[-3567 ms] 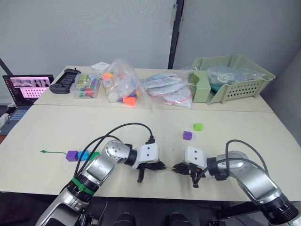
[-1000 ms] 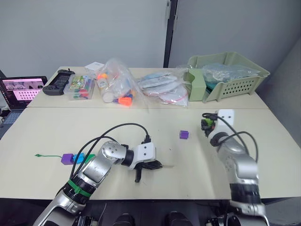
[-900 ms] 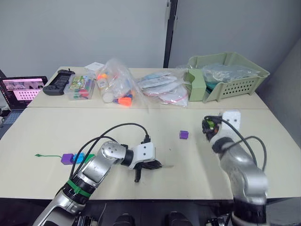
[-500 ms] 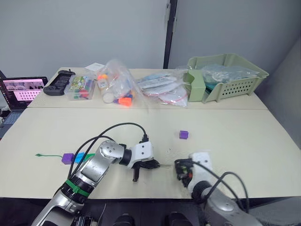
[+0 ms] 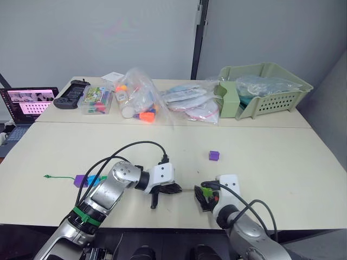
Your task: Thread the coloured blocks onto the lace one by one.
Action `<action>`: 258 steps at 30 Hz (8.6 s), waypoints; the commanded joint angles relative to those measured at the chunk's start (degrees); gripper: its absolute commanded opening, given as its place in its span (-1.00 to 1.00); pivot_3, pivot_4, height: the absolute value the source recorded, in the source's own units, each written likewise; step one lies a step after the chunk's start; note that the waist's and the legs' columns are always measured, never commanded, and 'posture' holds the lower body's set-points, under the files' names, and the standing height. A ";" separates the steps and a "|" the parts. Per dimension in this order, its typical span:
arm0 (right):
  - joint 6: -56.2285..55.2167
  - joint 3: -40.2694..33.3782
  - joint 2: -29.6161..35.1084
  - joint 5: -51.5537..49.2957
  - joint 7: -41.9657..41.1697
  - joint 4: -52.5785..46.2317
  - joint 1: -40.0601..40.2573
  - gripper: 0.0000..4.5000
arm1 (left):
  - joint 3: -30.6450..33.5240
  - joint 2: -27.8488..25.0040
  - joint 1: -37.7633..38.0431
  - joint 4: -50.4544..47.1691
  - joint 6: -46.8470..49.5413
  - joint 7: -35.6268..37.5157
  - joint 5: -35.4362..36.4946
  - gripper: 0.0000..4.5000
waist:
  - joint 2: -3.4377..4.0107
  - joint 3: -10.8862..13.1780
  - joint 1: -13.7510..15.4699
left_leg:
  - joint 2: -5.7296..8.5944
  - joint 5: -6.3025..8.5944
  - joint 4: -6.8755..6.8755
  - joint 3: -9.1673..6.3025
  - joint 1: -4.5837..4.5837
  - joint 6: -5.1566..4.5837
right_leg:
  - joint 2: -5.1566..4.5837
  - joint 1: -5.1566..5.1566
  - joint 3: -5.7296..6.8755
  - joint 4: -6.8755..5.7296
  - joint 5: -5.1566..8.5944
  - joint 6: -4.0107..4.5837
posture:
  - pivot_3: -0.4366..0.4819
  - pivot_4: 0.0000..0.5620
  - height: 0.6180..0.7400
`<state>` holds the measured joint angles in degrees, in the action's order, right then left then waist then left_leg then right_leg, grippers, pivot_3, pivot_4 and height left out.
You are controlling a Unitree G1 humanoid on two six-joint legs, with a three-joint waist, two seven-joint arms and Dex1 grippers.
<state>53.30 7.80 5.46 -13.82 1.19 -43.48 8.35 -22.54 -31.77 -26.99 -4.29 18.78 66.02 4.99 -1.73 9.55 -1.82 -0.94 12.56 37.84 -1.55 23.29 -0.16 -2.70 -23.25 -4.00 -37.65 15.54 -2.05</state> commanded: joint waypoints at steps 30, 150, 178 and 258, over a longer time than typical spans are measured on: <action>-43.30 7.97 37.69 2.54 -70.93 45.34 -29.40 0.76 | 0.26 -7.61 -1.52 -15.07 15.87 0.70 4.19 -1.00 | -0.04 0.18 -0.16 | 0.04 0.00 0.01 0.08 -0.04 -0.01 | 0.08 0.08 0.00 0.10 -0.16 0.20 | -0.05 -0.47 1.00; -13.53 13.36 38.28 7.79 -63.08 22.48 -29.05 -0.41 | -6.45 4.20 -6.27 -2.25 8.50 -3.56 -3.42 -0.86 | -0.07 0.12 1.04 | 0.07 0.00 0.16 0.04 -0.12 -0.01 | 0.12 0.12 0.03 -0.14 -0.17 0.20 | -0.05 -0.47 1.00; -11.57 0.15 42.72 -0.07 -60.17 15.51 -20.26 0.98 | -11.75 9.08 -11.70 -0.41 10.77 -4.84 -5.15 0.58 | -0.06 0.13 1.24 | 0.11 0.00 0.18 0.02 0.00 -0.01 | 0.09 0.10 0.01 -0.05 -0.18 0.19 | -0.05 -0.47 1.00; -20.28 8.98 42.36 1.22 -64.73 19.95 -27.25 -1.00 | 17.38 -30.29 1.76 3.11 -5.26 15.63 13.08 0.75 | -0.05 0.23 0.79 | -0.08 0.00 0.04 0.15 0.02 -0.01 | 0.12 -0.23 0.09 -0.36 -0.04 0.41 | -0.05 -0.47 1.00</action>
<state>32.78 16.92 48.21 -12.47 -63.59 -22.73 -17.85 -7.02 -62.50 -23.37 4.74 8.33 81.90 13.86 -1.77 9.78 -1.03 -1.01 12.56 37.91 -1.40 23.32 -0.16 -2.58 -23.47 -3.91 -38.01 15.50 -1.65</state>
